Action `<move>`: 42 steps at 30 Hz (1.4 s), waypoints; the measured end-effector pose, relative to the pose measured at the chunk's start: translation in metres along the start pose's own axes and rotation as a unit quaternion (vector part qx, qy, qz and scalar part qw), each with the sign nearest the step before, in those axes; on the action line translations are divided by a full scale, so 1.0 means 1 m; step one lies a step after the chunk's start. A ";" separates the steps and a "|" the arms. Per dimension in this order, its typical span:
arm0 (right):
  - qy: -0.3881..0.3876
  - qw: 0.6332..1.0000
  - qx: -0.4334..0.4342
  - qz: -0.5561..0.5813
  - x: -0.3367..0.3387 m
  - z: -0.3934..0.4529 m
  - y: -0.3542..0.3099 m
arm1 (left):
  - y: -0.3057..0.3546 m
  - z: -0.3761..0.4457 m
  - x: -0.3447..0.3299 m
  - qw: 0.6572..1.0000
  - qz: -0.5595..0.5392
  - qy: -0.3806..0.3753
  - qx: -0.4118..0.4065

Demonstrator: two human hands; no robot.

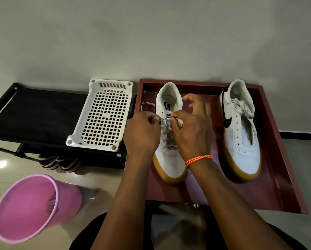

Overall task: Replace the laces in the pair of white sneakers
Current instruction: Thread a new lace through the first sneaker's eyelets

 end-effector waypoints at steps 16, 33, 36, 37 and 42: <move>0.012 0.999 -0.053 -0.009 -0.016 -0.002 -0.008 | -0.002 -0.005 -0.003 0.999 -0.022 0.010 0.027; -0.036 0.981 -0.142 0.127 -0.036 0.003 0.007 | -0.009 0.000 -0.005 0.998 -0.050 -0.024 0.022; -0.053 0.982 -0.134 0.119 -0.035 0.004 0.010 | -0.010 0.000 -0.006 0.999 -0.039 -0.020 0.017; -0.059 0.981 -0.133 0.126 -0.035 0.004 0.012 | -0.011 0.000 -0.006 0.999 -0.035 -0.020 0.015; -0.118 0.983 -0.111 0.083 -0.028 0.006 0.010 | -0.004 -0.004 -0.006 1.000 0.006 0.020 0.014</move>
Point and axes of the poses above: each hand's wrist, its own z-axis towards the middle knuckle, its own x-axis out of the back of the hand, y = z × x, the point moved 2 cm from there along z, towards the middle knuckle, and after that the axes turned 7 degrees about -y, right-handed, at the moved point
